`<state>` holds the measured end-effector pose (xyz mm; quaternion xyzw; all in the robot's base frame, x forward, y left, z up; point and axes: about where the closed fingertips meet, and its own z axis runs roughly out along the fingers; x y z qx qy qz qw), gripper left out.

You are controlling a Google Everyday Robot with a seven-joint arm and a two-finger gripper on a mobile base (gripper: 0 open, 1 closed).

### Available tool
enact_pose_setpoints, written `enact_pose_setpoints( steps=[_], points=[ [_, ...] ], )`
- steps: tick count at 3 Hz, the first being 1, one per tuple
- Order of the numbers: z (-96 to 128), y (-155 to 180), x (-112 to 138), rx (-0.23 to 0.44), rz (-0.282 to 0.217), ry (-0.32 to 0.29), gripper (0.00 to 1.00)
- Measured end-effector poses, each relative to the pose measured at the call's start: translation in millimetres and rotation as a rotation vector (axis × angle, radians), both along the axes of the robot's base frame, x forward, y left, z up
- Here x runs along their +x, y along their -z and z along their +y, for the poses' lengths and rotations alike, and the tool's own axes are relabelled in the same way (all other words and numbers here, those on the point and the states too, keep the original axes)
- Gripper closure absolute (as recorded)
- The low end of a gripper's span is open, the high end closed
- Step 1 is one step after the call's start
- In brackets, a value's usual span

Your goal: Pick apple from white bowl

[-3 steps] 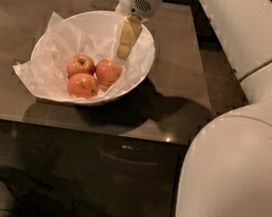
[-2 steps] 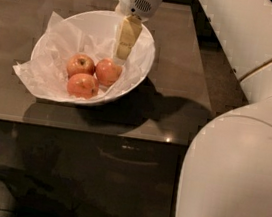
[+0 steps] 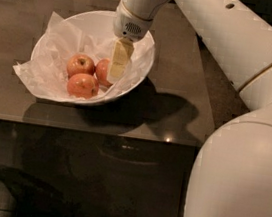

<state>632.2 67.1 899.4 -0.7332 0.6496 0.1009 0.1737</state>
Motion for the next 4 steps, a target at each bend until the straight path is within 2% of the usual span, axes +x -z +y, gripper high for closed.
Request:
enact_pose_setpoints(
  steps=[1,2,3,4],
  points=[
    [-0.2,21.6,-4.7,-0.016,0.024,0.011,0.0],
    [-0.3,21.3,-4.7,-0.015,0.024,0.011,0.0],
    [-13.6,-23.0,-6.2,0.043,-0.025,-0.002,0.0],
    [-13.3,-23.3,-5.9,0.044,-0.025,-0.002,0.0]
  ],
)
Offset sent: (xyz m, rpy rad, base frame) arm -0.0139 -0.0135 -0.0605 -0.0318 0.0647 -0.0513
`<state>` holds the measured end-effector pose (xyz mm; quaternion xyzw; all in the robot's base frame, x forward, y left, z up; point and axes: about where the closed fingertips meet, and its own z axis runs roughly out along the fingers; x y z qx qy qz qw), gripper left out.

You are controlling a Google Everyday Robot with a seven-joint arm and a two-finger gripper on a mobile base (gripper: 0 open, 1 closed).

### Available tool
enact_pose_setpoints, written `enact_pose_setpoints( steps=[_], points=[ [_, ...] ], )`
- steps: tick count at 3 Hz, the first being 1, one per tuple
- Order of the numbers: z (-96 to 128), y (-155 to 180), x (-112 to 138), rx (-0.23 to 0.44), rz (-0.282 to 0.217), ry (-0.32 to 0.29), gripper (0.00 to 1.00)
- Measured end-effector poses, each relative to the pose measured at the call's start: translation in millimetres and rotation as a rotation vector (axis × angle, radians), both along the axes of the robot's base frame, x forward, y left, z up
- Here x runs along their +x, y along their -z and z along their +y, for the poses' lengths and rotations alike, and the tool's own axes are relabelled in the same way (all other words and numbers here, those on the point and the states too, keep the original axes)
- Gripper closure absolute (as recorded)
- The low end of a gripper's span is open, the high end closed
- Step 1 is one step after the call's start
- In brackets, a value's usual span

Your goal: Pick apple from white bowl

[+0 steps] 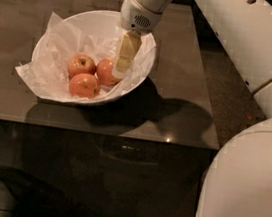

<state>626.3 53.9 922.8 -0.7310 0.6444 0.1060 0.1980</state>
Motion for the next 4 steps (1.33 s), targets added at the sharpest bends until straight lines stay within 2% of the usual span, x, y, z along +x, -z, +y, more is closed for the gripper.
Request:
enact_pose_setpoints(
  steps=[1,2,3,4],
  points=[
    [6.3,11.1,1.8,0.015,0.024,-0.007,0.0],
    [17.4,28.8,-5.0,0.04,0.088,-0.015,0.0],
    [27.2,35.7,-16.5,0.047,0.128,-0.029,0.0],
    [30.2,50.3,-30.1,0.022,0.143,-0.022,0.0]
  ],
)
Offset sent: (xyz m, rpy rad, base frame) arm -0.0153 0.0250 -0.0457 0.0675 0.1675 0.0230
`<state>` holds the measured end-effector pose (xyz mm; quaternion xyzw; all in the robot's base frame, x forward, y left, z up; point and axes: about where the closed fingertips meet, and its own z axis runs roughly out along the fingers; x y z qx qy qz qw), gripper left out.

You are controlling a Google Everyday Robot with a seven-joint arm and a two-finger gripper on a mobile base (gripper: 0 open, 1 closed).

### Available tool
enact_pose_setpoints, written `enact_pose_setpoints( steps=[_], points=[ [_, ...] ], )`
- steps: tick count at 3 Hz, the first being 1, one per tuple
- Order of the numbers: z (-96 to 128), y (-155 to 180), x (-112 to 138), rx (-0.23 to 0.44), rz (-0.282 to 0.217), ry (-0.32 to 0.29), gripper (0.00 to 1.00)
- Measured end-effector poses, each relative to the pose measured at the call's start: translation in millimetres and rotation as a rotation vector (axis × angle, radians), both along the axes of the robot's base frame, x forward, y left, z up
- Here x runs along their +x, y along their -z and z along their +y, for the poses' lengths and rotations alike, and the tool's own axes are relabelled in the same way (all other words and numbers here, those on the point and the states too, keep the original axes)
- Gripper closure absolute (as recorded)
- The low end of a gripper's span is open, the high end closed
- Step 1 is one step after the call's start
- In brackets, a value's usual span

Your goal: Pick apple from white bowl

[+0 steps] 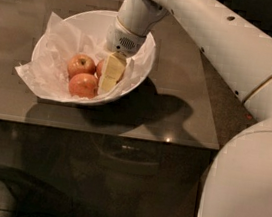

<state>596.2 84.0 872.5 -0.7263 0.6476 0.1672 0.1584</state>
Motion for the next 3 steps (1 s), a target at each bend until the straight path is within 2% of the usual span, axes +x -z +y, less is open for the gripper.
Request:
enact_pose_setpoints(
  steps=[1,3],
  points=[
    [0.0,0.0,0.0,0.0,0.0,0.0,0.0],
    [0.1,0.0,0.0,0.0,0.0,0.0,0.42]
  ],
)
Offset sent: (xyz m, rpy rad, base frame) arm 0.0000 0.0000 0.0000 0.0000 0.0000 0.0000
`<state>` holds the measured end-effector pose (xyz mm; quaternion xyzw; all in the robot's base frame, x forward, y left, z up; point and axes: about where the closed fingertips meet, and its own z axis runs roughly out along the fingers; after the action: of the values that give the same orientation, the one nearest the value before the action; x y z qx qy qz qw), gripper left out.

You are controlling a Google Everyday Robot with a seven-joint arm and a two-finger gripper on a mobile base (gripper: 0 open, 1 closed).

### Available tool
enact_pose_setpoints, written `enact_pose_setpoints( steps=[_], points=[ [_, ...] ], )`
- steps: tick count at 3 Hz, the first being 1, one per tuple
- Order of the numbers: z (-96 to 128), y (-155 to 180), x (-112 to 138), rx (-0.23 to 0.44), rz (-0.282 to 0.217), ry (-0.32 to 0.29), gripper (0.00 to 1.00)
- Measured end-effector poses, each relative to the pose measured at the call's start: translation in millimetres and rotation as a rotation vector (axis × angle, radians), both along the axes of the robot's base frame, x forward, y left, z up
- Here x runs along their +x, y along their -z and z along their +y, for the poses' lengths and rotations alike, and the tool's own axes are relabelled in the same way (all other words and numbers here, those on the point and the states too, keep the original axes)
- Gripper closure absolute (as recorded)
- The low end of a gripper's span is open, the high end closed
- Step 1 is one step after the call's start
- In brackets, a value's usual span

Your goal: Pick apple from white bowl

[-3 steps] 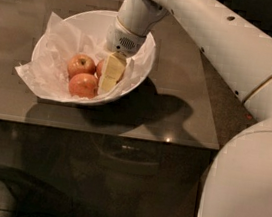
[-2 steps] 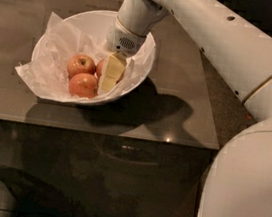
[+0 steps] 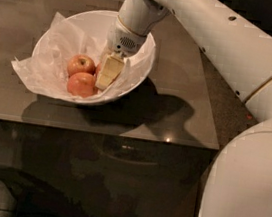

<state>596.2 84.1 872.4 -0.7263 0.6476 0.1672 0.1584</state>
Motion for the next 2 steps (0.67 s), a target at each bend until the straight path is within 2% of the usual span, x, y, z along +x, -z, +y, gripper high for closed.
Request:
enact_pose_setpoints(
  steps=[2],
  points=[
    [0.0,0.0,0.0,0.0,0.0,0.0,0.89]
  ],
)
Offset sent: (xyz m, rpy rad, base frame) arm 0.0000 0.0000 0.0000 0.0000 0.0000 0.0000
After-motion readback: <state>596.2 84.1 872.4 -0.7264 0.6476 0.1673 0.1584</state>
